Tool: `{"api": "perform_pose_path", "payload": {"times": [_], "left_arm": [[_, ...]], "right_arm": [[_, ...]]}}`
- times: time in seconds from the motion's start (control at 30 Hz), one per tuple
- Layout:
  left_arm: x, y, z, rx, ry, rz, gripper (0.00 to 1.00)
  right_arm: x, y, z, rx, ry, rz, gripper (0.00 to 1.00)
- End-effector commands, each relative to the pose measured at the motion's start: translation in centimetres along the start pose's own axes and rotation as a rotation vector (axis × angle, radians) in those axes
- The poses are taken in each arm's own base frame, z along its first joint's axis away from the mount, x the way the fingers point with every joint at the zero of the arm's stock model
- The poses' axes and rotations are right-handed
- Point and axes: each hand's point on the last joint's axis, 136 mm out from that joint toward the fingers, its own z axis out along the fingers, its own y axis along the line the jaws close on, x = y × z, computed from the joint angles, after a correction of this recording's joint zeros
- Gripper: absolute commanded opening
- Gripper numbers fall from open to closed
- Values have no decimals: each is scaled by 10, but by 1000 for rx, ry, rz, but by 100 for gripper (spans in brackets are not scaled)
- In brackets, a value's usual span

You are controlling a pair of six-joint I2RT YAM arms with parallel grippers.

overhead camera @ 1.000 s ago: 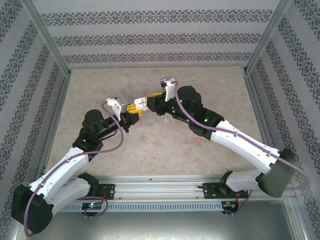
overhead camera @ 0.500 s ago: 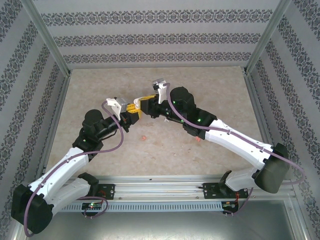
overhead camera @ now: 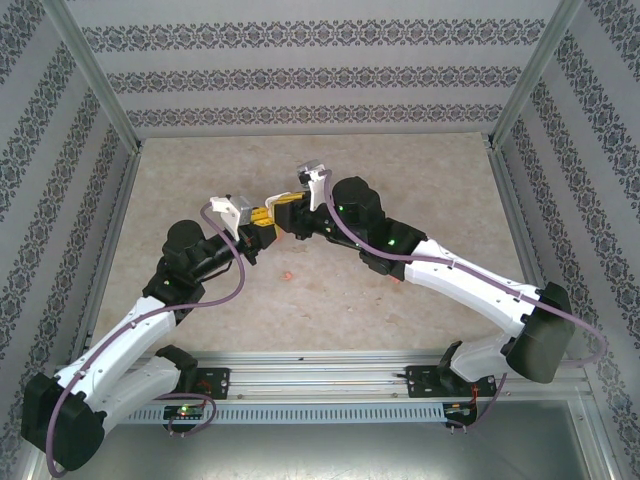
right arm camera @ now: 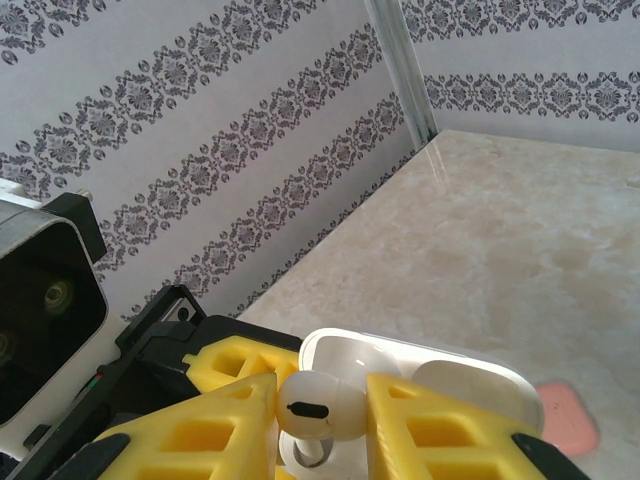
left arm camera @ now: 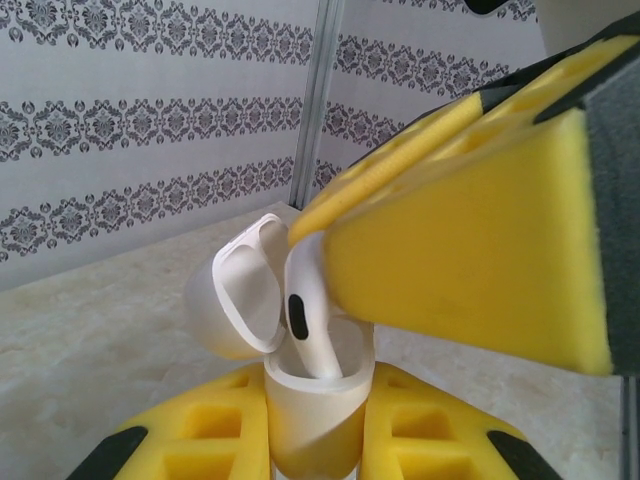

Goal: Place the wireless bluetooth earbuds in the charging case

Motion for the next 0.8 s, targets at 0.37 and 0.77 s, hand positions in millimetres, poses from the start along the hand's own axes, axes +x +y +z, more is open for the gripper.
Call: {"api": "perform_pose_path", "payload": {"times": [0.37, 0.77], "left_arm": [[-26, -7, -5, 3, -77, 15, 0], [-29, -5, -5, -8, -85, 18, 0]], "right_arm": [[17, -1, 1, 11, 25, -24, 27], [36, -9, 0, 25, 49, -16, 29]]}}
